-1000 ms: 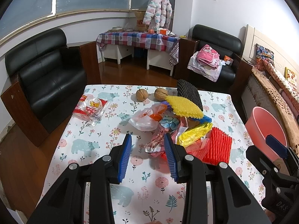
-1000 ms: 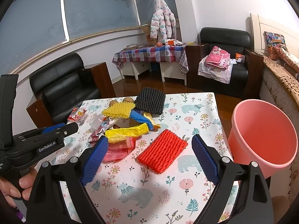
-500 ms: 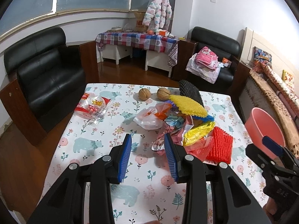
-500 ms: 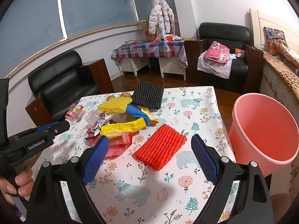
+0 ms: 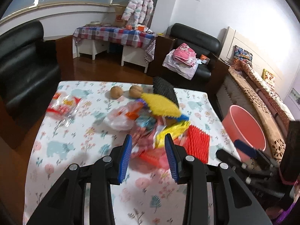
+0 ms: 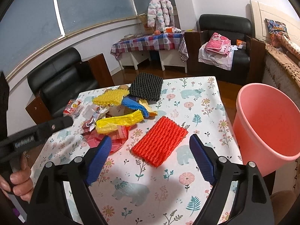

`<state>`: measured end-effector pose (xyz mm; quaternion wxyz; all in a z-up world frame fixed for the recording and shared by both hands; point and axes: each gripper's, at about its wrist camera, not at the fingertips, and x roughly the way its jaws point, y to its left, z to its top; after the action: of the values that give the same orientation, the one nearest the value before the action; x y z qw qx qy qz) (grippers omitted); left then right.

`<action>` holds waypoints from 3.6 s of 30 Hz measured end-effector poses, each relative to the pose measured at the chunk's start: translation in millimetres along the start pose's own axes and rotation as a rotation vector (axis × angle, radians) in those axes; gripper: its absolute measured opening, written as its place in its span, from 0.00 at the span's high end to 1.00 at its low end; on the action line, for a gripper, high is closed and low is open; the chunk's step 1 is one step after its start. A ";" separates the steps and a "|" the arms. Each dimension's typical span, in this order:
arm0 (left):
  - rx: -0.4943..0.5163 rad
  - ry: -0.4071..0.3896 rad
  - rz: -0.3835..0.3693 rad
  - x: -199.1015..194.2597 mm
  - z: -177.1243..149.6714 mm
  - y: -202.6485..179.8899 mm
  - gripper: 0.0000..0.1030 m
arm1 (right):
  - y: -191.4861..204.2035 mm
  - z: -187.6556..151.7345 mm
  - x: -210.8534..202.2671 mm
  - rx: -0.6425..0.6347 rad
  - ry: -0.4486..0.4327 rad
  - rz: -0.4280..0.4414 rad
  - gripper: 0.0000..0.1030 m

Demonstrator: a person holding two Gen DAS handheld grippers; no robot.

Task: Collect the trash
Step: 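Grasp the yellow foam net with the left tool while the right tool grasps the red foam net, then carry both foam nets to the pink bucket and open both tools to drop them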

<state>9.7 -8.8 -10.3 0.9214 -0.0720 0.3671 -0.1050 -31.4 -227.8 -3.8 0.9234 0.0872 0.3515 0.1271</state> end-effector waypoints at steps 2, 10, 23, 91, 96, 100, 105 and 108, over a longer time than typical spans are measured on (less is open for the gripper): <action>-0.006 0.005 -0.006 6.5 8.9 -2.9 0.65 | -0.6 0.0 1.1 0.000 0.001 0.000 0.18; -0.062 0.045 0.016 45.6 39.8 -3.1 0.65 | -9.5 0.0 15.9 0.021 0.038 0.007 0.18; -0.051 0.084 -0.048 67.4 35.3 5.2 1.00 | -18.1 -2.6 45.5 0.081 0.163 0.057 0.32; 0.227 0.015 0.108 59.4 32.2 -56.0 0.51 | -43.0 12.1 5.1 0.100 0.052 0.066 0.95; 0.353 0.030 0.239 81.6 23.5 -65.0 0.51 | -49.1 10.7 6.8 0.113 0.058 0.071 0.95; 0.428 0.016 0.286 92.1 20.9 -74.8 0.52 | -52.9 10.4 10.3 0.126 0.068 0.075 0.95; 0.441 0.018 0.311 100.1 23.2 -79.6 0.85 | -53.3 12.0 10.6 0.126 0.066 0.083 0.95; 0.397 0.030 0.315 99.5 26.7 -71.2 0.91 | -54.5 13.1 10.3 0.130 0.060 0.087 0.95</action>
<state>88.6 -100.7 -42.0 0.9170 0.1701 0.3595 -0.0311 -5.8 -277.6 -14.2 0.8984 0.1581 0.3826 0.1467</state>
